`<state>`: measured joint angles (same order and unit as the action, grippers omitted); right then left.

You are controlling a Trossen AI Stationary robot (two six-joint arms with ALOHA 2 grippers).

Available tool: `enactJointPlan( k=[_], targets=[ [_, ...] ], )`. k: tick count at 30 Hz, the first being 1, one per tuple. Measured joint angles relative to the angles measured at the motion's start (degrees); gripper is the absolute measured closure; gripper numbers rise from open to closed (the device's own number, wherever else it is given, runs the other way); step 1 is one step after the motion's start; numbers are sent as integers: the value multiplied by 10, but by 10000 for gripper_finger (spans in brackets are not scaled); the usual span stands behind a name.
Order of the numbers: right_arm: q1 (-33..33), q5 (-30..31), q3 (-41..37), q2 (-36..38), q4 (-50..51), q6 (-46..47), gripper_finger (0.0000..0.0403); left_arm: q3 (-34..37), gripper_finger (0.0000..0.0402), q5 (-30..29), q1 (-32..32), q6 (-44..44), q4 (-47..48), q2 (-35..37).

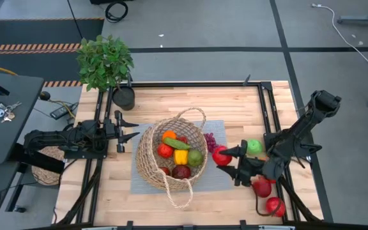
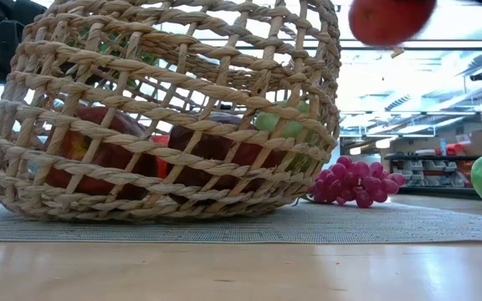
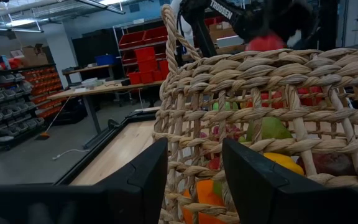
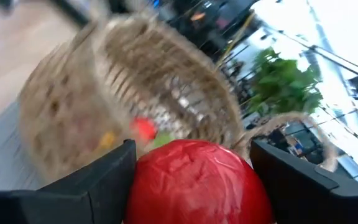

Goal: Build produce basket
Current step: Put the top red apple in the basket

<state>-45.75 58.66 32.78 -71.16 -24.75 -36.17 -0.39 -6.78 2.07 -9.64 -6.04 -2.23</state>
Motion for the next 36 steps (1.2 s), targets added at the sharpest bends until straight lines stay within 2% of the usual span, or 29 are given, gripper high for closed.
enactJointPlan(
  k=[3, 6, 11, 17, 20, 28, 32, 36],
  targets=[
    [16, -19, 24, 0, -49, -24, 92, 0, 241, 0, 0, 0, 0, 0],
    [27, -36, 57, 0, -54, -30, 92, 0, 241, 0, 0, 0, 0, 0],
    [47, -52, 110, 0, -57, 5, 92, 0, 241, 0, 0, 0, 0, 0],
    [81, -68, 157, 0, -62, 96, 92, 0, 241, 0, 0, 0, 0, 0],
    [106, -88, 161, 0, -73, 171, 92, 0, 241, 0, 0, 0, 0, 0],
    [200, -226, 161, -2, -118, 373, 92, 0, 241, 0, 0, 0, 0, 0],
    [228, -270, 161, -22, -198, 405, 92, 0, 241, 0, 0, 0, 0, 0],
    [243, -280, 161, -54, -292, 405, 92, 0, 241, 0, 0, 0, 0, 0]
  ],
)
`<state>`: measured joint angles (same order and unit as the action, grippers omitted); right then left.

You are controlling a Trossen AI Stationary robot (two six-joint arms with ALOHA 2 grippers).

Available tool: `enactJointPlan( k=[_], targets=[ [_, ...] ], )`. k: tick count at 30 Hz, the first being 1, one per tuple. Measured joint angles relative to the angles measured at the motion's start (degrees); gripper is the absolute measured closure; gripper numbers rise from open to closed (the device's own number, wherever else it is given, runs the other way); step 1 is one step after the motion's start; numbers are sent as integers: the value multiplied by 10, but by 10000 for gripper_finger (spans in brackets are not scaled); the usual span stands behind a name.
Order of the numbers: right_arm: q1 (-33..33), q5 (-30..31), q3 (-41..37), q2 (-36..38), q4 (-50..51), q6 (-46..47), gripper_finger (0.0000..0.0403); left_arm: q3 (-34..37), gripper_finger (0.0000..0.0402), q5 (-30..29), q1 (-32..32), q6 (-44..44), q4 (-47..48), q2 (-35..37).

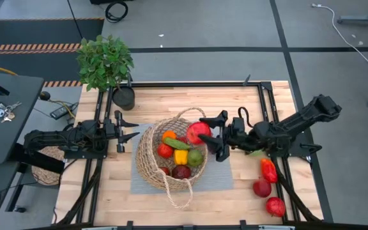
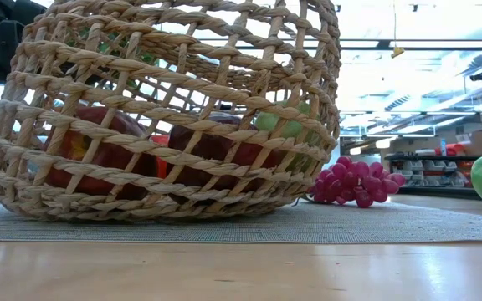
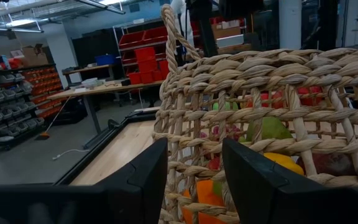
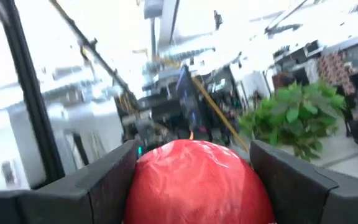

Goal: Build produce basket
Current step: Put the top red apple in the basket

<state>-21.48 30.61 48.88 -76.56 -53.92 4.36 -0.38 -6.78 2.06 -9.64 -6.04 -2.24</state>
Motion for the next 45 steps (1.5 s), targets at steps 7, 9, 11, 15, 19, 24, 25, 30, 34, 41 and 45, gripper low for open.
enactJointPlan(
  k=[7, 9, 11, 15, 19, 24, 25, 30, 34, 41, 45],
  targets=[
    [28, 8, 0, -65, -126, -16, 92, 0, 241, 0, 0, 0, 0, 0],
    [36, 9, 0, -81, -152, -16, 92, 0, 241, 0, 0, 0, 0, 0],
    [42, 12, 0, -93, -168, -22, 92, 0, 241, 0, 0, 0, 0, 0],
    [46, 24, 11, -109, -154, -45, 92, 0, 241, 0, 0, 0, 0, 0],
    [37, 43, 50, -137, -97, -76, 92, 0, 241, 0, 0, 0, 0, 0],
    [22, 71, 134, -154, 91, -142, 92, 0, 241, 0, 0, 0, 0, 0],
    [20, 76, 153, -154, 146, -149, 92, 0, 241, 0, 0, 0, 0, 0],
    [9, 73, 222, -154, 363, -174, 92, 0, 241, 0, 0, 0, 0, 0],
    [-7, 87, 231, -154, 416, -250, 92, 0, 241, 0, 0, 0, 0, 0],
    [-28, 105, 231, -153, 442, -444, 92, 0, 241, 0, 0, 0, 0, 0],
    [-28, 81, 232, -162, 456, -522, 92, 0, 241, 0, 0, 0, 0, 0]
  ],
)
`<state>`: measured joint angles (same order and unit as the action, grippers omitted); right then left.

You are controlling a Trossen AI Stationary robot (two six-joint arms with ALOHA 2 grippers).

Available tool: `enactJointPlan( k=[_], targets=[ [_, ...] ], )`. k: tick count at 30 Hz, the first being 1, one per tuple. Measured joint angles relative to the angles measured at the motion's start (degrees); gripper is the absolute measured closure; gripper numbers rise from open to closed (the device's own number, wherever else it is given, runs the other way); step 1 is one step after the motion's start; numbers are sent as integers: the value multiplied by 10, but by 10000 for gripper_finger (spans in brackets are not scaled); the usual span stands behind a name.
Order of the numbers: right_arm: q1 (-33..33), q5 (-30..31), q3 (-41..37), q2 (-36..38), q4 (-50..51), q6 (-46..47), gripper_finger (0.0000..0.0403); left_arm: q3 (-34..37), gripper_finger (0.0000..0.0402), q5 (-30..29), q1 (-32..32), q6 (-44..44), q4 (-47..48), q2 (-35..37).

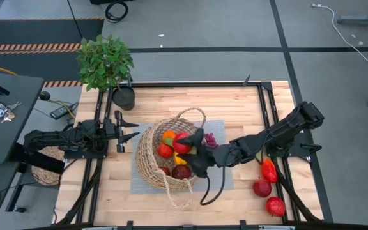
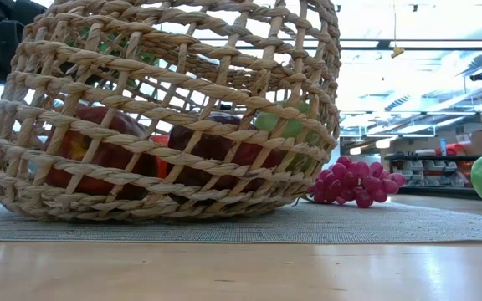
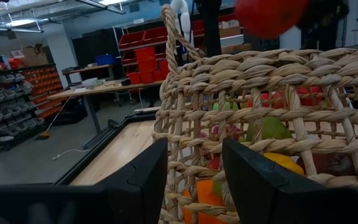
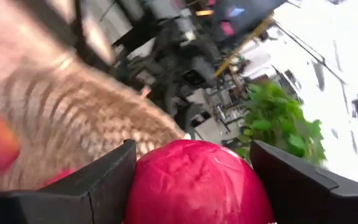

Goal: Build produce basket
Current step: Put the top red apple in the basket

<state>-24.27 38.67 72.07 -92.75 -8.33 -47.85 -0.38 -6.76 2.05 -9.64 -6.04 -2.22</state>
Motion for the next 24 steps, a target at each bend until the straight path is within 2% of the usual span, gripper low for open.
enactJointPlan(
  k=[6, 13, 20, 24],
  targets=[
    [-4, 5, 0, -32, 1, -151, 92, 0, 241, 0, 0, 0, 2, 0],
    [4, 11, 0, -75, -59, -255, 92, 0, 241, 0, 0, 0, 0, 0],
    [19, 2, -1, -94, -79, -274, 92, 0, 241, 0, 0, 0, 0, 0],
    [41, -47, 0, -101, -77, -222, 92, 0, 241, 0, 0, 0, 0, 0]
  ],
)
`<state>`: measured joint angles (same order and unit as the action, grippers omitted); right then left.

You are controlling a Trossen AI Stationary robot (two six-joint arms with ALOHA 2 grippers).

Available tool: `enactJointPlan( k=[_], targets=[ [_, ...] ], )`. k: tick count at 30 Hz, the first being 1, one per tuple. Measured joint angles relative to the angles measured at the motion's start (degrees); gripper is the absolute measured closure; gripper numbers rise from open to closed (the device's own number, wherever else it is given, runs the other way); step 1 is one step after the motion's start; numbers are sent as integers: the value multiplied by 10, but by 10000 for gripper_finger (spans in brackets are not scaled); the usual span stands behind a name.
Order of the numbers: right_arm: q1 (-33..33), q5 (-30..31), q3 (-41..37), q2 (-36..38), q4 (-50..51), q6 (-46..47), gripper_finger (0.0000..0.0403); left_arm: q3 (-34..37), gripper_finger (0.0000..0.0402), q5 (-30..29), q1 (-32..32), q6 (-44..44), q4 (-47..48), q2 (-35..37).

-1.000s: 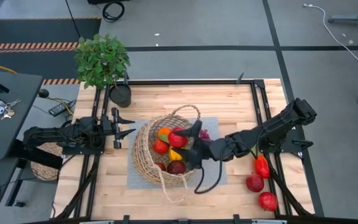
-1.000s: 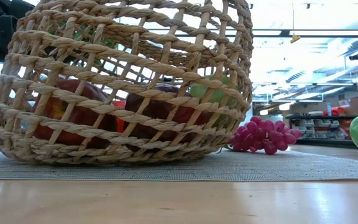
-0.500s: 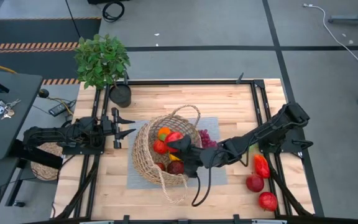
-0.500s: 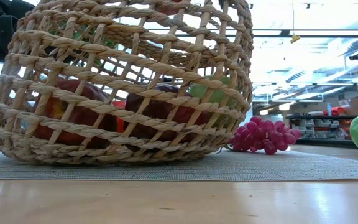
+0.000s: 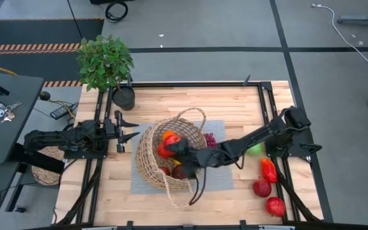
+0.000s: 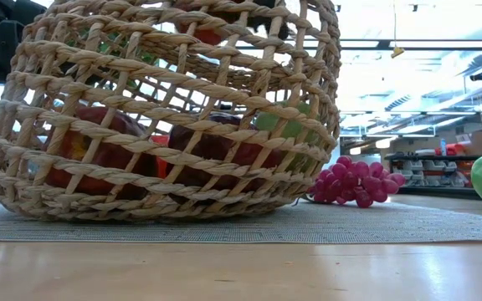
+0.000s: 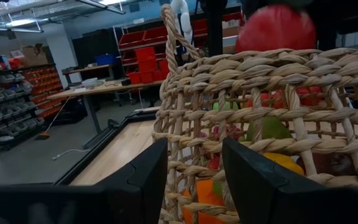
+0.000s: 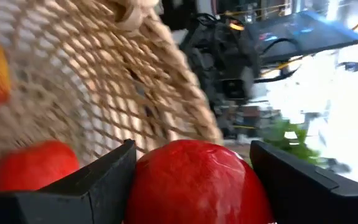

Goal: Build produce basket
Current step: Put the top red apple in the basket

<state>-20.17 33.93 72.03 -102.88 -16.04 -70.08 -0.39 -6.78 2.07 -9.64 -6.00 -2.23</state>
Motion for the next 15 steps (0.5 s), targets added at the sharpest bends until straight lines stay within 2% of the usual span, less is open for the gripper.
enactJointPlan(
  k=[7, 12, 15],
  targets=[
    [59, -97, 0, -41, 17, 147, 92, 0, 241, 0, 0, 0, 0, 0],
    [84, -112, 0, -51, 22, 247, 91, 0, 241, 0, 0, 0, 0, 0],
    [97, -112, 0, -48, 29, 324, 78, 0, 241, 0, 0, 0, 0, 0]
  ],
)
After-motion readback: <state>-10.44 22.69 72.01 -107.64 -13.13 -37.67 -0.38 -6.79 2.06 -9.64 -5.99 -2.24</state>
